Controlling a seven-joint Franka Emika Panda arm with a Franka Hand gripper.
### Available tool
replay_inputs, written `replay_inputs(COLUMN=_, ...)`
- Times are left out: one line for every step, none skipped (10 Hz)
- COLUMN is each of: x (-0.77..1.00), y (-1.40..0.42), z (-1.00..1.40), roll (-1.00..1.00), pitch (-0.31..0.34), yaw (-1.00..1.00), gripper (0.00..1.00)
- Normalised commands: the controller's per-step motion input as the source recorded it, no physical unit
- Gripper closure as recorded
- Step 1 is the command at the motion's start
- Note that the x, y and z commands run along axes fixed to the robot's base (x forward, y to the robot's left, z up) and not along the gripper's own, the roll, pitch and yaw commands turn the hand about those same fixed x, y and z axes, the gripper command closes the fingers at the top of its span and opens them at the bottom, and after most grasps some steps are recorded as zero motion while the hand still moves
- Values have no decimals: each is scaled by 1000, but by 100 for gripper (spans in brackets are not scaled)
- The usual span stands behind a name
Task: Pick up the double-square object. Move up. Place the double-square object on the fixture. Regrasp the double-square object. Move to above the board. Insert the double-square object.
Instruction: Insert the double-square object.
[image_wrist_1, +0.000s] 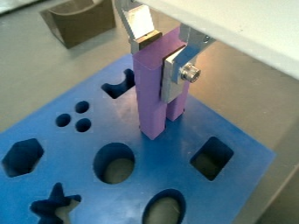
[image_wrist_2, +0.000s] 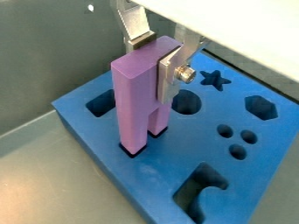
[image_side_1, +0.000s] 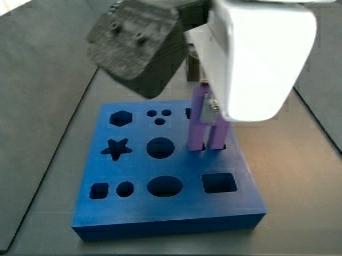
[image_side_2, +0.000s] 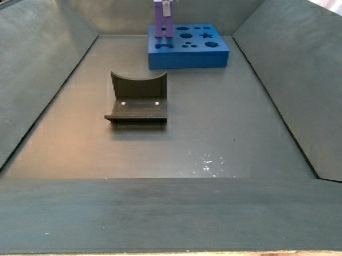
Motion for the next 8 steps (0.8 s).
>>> replay_inputs(x=-117, y=0, z=-140, roll=251, pitch=-74, yaw=120, gripper=100)
replay_inputs(x=0, y=-9, z=-269, roll=37, pitch=-60, yaw=71, gripper=100)
replay_inputs(x=197, y=-40, z=-340, roll=0, pitch=-9, yaw=11, gripper=100)
replay_inputs(x=237, y=-49, z=-291, roll=0, pitch=0, yaw=0, gripper=100)
replay_inputs(x=229, y=0, z=-254, roll=0, pitch=0, yaw=0, gripper=100)
replay_inputs(x=263, y=0, z=-257, roll=0, pitch=0, yaw=0, gripper=100)
replay_inputs(x=180, y=0, z=-249, roll=0, pitch=0, yaw=0, gripper=100)
replay_inputs(x=83, y=0, z=-314, roll=0, pitch=0, yaw=0, gripper=100)
